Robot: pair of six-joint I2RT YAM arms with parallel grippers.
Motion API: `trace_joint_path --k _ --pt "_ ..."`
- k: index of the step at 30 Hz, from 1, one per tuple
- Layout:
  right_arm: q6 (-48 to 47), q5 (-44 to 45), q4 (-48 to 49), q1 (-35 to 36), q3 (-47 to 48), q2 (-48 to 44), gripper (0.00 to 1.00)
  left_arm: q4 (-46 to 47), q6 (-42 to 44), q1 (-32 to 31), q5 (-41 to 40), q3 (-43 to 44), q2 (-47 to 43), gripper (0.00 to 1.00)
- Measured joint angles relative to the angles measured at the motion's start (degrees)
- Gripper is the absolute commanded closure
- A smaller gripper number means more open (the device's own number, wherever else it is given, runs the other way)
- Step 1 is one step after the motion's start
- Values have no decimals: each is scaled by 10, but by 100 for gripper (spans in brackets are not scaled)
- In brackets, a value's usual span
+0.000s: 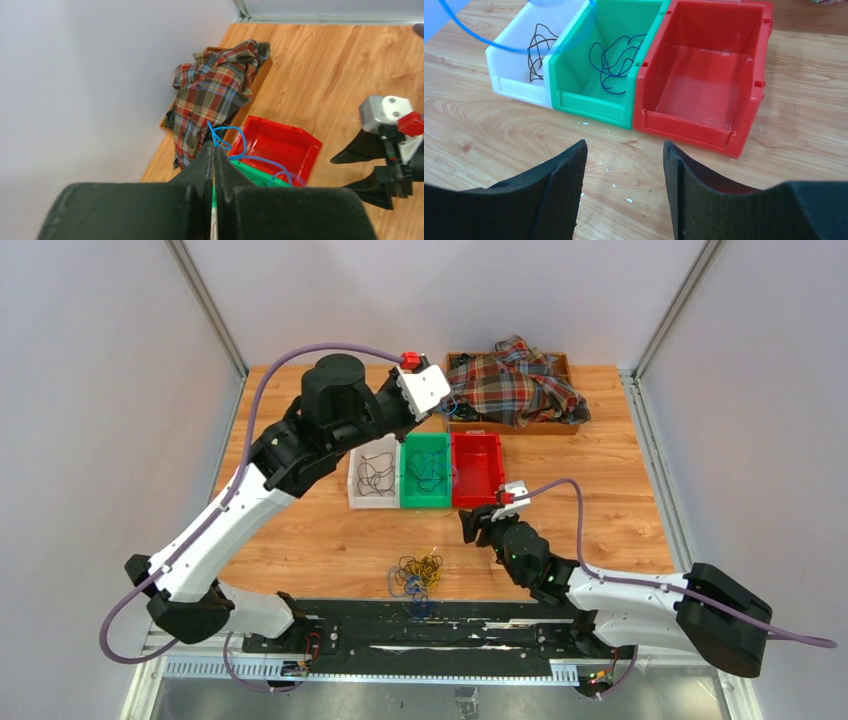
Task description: Untangle the cables
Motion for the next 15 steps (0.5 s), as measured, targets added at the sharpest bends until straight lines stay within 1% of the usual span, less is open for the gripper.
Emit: trace_joint_path --k 8,15 --pt "-4 13 -29 -7 -7 -39 44 32 48 6 -30 -47 30 100" --pt "-4 24 -54 -22 -26 -83 44 34 63 28 -43 -56 72 99"
